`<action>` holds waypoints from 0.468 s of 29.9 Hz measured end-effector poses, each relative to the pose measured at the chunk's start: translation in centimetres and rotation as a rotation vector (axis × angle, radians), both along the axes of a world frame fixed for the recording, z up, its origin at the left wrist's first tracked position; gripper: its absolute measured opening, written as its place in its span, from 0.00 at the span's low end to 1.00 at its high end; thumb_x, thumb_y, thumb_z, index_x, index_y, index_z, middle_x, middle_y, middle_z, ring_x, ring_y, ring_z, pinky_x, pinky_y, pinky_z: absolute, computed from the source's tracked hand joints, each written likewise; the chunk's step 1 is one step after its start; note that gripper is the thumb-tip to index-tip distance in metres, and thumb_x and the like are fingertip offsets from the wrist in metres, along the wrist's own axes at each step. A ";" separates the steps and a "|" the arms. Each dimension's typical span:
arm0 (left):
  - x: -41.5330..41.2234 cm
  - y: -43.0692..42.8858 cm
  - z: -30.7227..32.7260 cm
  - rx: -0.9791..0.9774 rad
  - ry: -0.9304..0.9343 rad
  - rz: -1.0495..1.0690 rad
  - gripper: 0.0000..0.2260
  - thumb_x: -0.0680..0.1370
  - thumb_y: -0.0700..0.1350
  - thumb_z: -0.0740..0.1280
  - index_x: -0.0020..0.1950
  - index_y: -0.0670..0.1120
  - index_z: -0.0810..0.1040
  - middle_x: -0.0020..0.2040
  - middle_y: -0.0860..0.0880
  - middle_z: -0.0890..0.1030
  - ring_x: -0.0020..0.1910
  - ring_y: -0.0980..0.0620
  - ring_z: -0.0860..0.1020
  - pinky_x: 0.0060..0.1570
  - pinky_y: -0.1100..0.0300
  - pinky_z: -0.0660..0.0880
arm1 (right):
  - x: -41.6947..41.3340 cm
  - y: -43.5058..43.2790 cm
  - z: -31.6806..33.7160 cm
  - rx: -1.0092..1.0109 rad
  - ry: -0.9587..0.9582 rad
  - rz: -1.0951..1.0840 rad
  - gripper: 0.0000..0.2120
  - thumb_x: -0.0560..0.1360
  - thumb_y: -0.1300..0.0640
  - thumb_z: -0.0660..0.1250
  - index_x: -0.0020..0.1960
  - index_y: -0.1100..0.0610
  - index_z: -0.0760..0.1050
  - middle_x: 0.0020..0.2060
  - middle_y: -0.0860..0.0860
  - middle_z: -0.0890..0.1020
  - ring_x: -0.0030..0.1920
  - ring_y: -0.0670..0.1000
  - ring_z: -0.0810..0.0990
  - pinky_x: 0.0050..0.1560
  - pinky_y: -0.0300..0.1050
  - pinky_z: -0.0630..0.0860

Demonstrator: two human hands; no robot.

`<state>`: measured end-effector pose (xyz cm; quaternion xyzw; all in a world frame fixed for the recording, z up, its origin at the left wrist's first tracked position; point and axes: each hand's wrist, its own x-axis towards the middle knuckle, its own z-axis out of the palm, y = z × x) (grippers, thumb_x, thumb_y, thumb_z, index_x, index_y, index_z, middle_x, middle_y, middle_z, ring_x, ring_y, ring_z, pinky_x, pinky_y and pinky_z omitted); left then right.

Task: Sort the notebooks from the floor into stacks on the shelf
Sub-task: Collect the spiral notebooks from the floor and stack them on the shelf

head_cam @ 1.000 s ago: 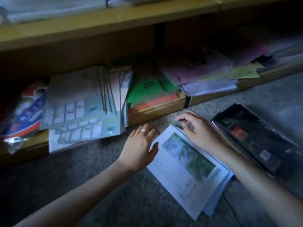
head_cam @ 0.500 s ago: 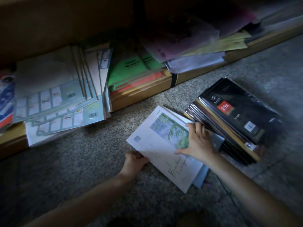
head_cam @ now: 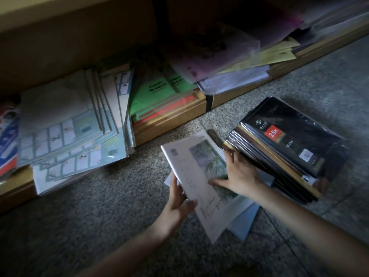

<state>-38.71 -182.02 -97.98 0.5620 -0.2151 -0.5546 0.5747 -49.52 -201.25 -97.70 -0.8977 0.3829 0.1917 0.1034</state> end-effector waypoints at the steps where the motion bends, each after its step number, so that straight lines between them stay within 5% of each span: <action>1: -0.1 -0.4 0.1 0.035 0.032 0.016 0.31 0.69 0.42 0.68 0.68 0.57 0.58 0.65 0.49 0.73 0.62 0.49 0.75 0.50 0.53 0.78 | 0.1 0.2 -0.1 0.001 -0.003 -0.016 0.54 0.62 0.23 0.57 0.74 0.56 0.46 0.69 0.60 0.62 0.51 0.55 0.79 0.28 0.40 0.66; 4: -0.9 -0.6 -0.1 0.128 0.079 -0.046 0.25 0.71 0.46 0.66 0.65 0.59 0.63 0.60 0.51 0.78 0.56 0.53 0.79 0.44 0.55 0.79 | 0.2 0.5 -0.4 0.022 -0.045 -0.064 0.51 0.63 0.24 0.58 0.73 0.55 0.48 0.68 0.60 0.63 0.49 0.56 0.80 0.29 0.41 0.67; 10: -1.8 -0.6 -0.1 0.147 0.019 -0.038 0.39 0.63 0.51 0.76 0.68 0.47 0.62 0.53 0.53 0.80 0.50 0.57 0.81 0.43 0.56 0.79 | -0.7 0.8 -0.7 0.130 -0.179 -0.113 0.46 0.67 0.28 0.59 0.74 0.55 0.52 0.70 0.57 0.63 0.57 0.58 0.78 0.41 0.45 0.74; 14: 0.6 -0.7 3.5 0.056 -0.094 0.026 0.29 0.65 0.42 0.75 0.62 0.50 0.68 0.52 0.53 0.83 0.51 0.56 0.81 0.45 0.61 0.78 | -1.7 0.7 0.0 0.621 -0.537 -0.410 0.33 0.70 0.36 0.64 0.69 0.51 0.62 0.63 0.48 0.71 0.57 0.48 0.76 0.53 0.42 0.74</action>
